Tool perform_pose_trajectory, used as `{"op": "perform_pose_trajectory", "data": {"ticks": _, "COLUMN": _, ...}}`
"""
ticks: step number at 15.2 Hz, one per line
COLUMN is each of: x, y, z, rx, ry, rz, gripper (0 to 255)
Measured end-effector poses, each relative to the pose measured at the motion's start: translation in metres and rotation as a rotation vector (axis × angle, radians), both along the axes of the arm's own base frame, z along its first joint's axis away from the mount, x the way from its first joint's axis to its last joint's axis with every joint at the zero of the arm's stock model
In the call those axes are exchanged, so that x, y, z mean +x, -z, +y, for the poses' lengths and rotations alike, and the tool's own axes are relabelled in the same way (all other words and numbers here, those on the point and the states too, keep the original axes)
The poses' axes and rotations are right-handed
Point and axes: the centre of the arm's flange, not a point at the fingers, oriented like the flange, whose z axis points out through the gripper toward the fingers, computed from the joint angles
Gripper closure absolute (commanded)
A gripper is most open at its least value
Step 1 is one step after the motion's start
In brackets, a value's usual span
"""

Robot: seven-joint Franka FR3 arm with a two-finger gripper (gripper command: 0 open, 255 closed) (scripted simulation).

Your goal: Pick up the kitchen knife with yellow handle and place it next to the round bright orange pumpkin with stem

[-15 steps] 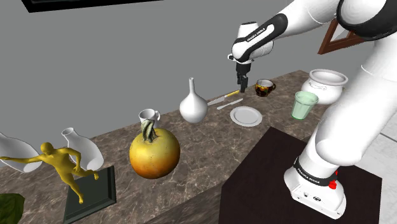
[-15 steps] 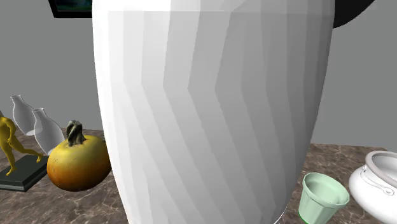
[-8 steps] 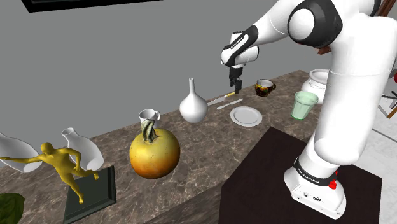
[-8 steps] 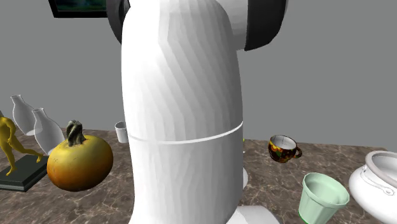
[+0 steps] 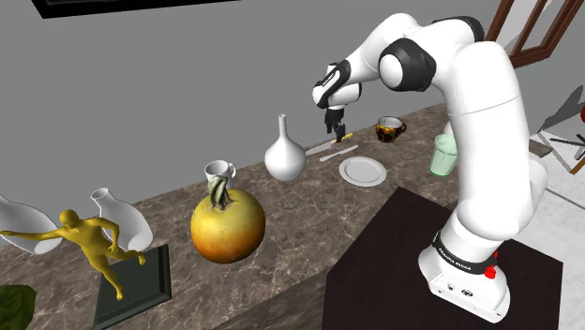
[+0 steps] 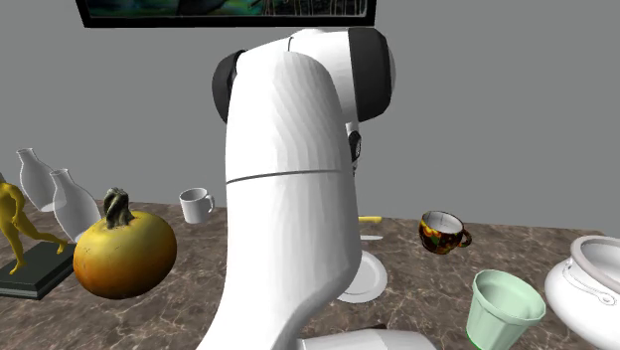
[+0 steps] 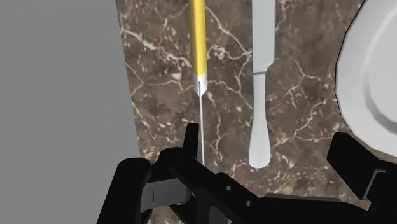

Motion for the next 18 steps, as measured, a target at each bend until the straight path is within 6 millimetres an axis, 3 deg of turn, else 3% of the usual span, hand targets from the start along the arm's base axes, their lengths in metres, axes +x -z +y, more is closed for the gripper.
{"op": "perform_pose_trajectory", "data": {"ticks": 5, "x": 0.041, "y": 0.035, "z": -0.009, "rx": 0.003, "ry": -0.090, "rz": 0.003, "gripper": 0}}
{"op": "perform_pose_trajectory", "data": {"ticks": 12, "x": 0.041, "y": 0.071, "z": -0.011, "rx": 0.003, "ry": -0.097, "rz": 0.003, "gripper": 0}}
{"op": "perform_pose_trajectory", "data": {"ticks": 18, "x": 0.042, "y": 0.075, "z": -0.011, "rx": 0.003, "ry": -0.097, "rz": 0.003, "gripper": 0}}
